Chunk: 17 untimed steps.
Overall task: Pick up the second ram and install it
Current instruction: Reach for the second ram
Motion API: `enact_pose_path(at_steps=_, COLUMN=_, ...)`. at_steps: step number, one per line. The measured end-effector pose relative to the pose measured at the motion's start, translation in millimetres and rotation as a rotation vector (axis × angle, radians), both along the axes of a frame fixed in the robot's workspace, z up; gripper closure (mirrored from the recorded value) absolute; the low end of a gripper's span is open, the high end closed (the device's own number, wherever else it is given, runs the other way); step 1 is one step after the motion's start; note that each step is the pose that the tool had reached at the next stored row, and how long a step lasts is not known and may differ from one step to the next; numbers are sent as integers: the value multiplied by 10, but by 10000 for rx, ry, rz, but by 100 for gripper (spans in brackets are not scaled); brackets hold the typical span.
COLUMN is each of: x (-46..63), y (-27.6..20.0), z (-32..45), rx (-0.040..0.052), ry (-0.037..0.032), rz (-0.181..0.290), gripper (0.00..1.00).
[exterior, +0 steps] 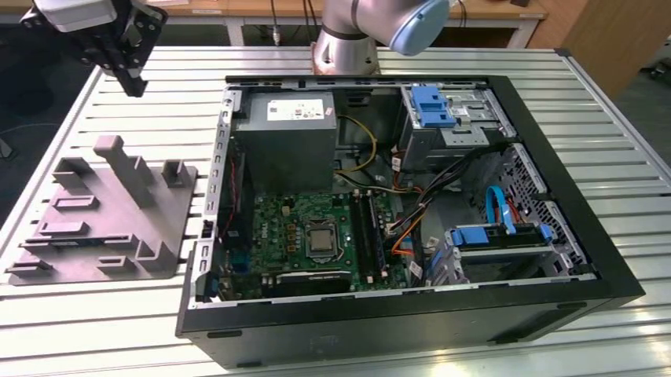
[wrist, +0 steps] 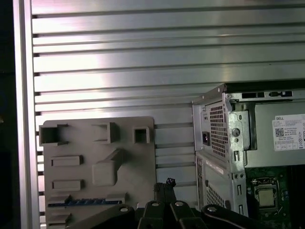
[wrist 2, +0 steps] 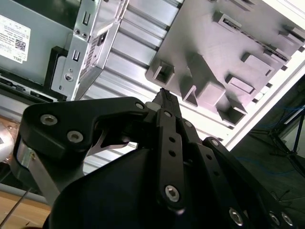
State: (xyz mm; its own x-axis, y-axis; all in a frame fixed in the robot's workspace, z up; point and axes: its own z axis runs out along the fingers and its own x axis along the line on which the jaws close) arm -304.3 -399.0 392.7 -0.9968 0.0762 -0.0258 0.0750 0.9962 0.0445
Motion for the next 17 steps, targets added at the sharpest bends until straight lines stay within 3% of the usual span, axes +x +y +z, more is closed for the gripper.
enact_pose_path(at_steps=17, x=-290, y=0, z=0, rx=0, ry=-3, rz=0, gripper=90)
